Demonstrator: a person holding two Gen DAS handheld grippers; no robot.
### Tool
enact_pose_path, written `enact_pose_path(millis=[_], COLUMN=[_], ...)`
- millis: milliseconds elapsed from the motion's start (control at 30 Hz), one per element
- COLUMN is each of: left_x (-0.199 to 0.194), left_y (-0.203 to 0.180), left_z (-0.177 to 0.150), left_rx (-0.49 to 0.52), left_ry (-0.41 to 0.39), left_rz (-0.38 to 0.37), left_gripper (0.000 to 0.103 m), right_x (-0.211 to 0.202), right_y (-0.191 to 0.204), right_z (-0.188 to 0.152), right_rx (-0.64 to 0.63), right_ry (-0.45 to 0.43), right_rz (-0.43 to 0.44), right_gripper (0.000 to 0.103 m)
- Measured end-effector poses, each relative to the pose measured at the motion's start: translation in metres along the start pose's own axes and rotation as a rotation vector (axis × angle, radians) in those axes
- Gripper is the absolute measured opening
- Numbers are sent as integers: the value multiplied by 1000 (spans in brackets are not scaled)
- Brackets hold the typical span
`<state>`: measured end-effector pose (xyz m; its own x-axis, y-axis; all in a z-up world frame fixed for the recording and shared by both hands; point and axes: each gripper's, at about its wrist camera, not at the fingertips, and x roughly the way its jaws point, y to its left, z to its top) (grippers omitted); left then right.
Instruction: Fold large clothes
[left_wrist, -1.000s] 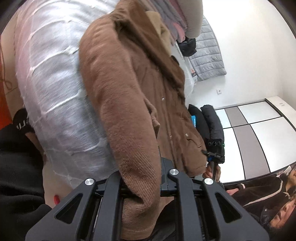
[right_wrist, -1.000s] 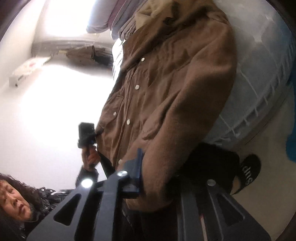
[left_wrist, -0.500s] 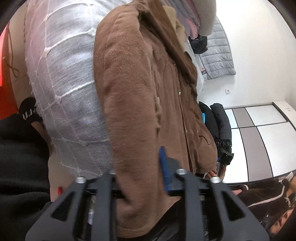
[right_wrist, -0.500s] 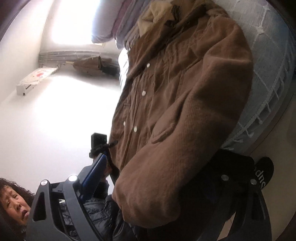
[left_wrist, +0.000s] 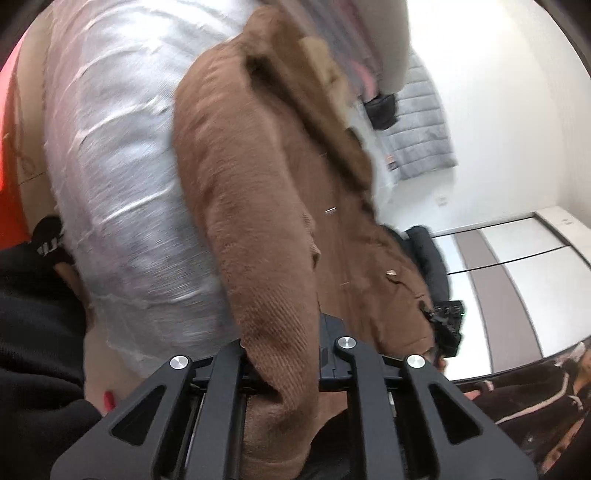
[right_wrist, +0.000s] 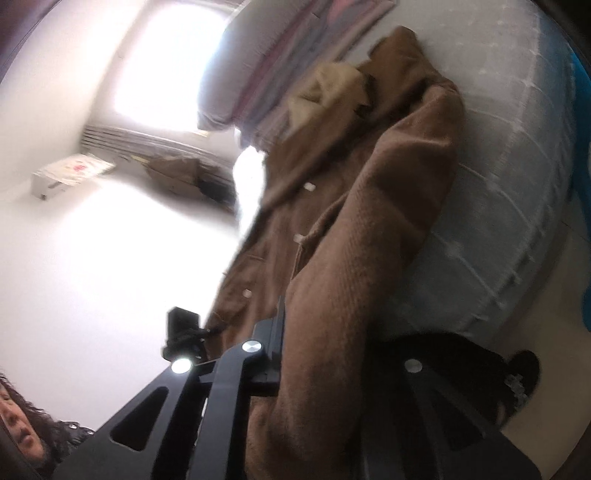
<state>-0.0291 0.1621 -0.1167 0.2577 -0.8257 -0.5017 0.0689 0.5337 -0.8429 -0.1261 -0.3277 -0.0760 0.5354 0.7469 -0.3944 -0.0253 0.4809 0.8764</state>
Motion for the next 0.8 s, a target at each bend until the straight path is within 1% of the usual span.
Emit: enact_pose_path(millis=[67, 133, 233, 333, 433, 500, 567, 633, 700, 800], left_x=[-9, -16, -26, -36, -45, -48, -44, -36, -29, -20], left_y=[-18, -41, -69, -90, -104, -108, -104, -86, -69, -40], left_z=[4, 8, 9, 5, -3, -10, -14, -19, -25, -36], left_rx=[39, 83, 133, 172, 200, 220, 221, 177, 137, 79], left_ry=[-22, -36, -55, -68, -68, -59, -42, -15, -7, 12], left_rz=[-15, -32, -55, -77, -99, -97, -85, -71, -58, -63], left_gripper=[9, 9, 9, 8, 8, 8, 8, 8, 8, 7], right_x=[-12, -25, -44, -58, -74, -84, -87, -89, -88, -85], right_y=[4, 12, 21, 22, 16, 12, 3, -11, -22, -32], right_z=[7, 13, 13, 6, -4, -12, -17, -25, -30, -35], right_rx=[5, -4, -25, -23, -5, 2, 19, 55, 86, 106], right_ry=[-52, -96, -128, -146, -175, -191, -190, -187, -186, -183], right_rz=[66, 107, 130, 156, 199, 203, 197, 190, 192, 207], right_gripper=[9, 9, 9, 9, 9, 9, 9, 9, 9, 9])
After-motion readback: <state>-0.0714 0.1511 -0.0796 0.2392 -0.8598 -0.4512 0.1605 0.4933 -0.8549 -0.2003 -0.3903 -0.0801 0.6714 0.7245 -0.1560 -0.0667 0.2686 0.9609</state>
